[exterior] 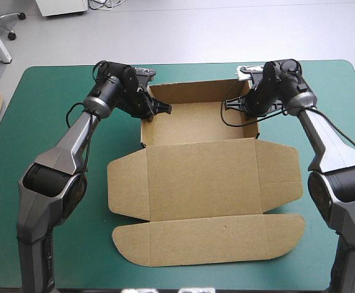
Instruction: Fold the box
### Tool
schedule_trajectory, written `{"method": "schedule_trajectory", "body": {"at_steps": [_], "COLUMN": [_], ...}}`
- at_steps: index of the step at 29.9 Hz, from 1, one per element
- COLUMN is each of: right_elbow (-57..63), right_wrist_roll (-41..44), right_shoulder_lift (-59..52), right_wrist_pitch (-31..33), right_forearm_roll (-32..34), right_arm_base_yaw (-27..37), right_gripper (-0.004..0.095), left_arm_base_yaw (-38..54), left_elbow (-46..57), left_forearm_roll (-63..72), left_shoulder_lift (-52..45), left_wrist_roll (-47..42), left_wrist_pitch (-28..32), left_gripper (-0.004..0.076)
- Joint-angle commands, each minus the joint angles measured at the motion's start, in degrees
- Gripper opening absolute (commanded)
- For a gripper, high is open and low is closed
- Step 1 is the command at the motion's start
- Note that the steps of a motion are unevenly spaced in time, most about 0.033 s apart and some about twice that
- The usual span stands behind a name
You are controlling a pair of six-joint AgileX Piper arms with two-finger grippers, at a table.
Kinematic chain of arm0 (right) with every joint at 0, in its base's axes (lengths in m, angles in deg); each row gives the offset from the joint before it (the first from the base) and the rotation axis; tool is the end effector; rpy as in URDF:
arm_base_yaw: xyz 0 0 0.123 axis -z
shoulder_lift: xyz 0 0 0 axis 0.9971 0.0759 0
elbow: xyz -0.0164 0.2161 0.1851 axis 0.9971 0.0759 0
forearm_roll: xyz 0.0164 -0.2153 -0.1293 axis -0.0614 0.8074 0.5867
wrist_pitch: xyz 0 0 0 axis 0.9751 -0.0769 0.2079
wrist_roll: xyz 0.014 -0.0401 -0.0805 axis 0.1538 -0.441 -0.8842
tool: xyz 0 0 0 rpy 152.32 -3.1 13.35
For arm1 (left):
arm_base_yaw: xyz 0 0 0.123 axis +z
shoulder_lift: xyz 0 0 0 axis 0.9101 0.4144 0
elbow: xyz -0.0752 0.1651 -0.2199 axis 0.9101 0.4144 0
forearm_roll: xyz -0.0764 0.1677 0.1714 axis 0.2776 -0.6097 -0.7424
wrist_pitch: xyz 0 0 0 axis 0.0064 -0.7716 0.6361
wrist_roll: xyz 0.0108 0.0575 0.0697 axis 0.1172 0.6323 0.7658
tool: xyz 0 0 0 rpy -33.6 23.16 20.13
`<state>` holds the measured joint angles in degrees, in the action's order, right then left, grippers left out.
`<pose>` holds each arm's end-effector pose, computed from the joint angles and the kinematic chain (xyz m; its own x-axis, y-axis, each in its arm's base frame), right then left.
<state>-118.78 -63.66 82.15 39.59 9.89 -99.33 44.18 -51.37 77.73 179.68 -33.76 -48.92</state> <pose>0.4259 0.1113 0.3047 -0.9215 -0.0734 -0.3813 -0.1325 0.9825 0.1312 0.4278 -0.1770 0.2983 -0.9020 0.2334 -0.3633 0.2984 0.9450 -0.1336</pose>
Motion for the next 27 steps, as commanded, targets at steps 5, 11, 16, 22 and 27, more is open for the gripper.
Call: {"method": "schedule_trajectory", "body": {"at_steps": [5,11,16,22,27], "right_elbow": [-1.76,-1.76,-1.76,-1.76,-1.76], "right_wrist_roll": [-1.71,-1.48,-1.05,-0.38,-0.38], "right_shoulder_lift": [-0.36,2.15,3.41,3.79,3.79], "right_wrist_pitch": [0.53,1.88,1.45,0.46,0.83], "right_forearm_roll": [-0.69,-0.82,-0.85,-0.6,-0.06], "right_arm_base_yaw": [-1.3,-2.17,-2.17,-2.17,-2.17], "right_gripper": [-0.0012,-0.0012,-0.0012,-0.0012,-0.0012], "left_arm_base_yaw": [1.12,1.23,1.23,0.15,-0.98], "left_elbow": [-1.57,-1.57,-1.57,-1.57,-1.57], "left_forearm_roll": [2.14,-0.1,-1.34,-5.56,-9.24], "left_shoulder_lift": [-1.06,1.49,3.41,3.42,3.42], "left_wrist_roll": [2.44,1.0,0.48,-0.76,-1.46], "left_wrist_pitch": [2.58,3.39,4.16,5.05,5.16], "left_gripper": [-0.0015,-0.0015,-0.0015,-0.0015,-0.0015]}}
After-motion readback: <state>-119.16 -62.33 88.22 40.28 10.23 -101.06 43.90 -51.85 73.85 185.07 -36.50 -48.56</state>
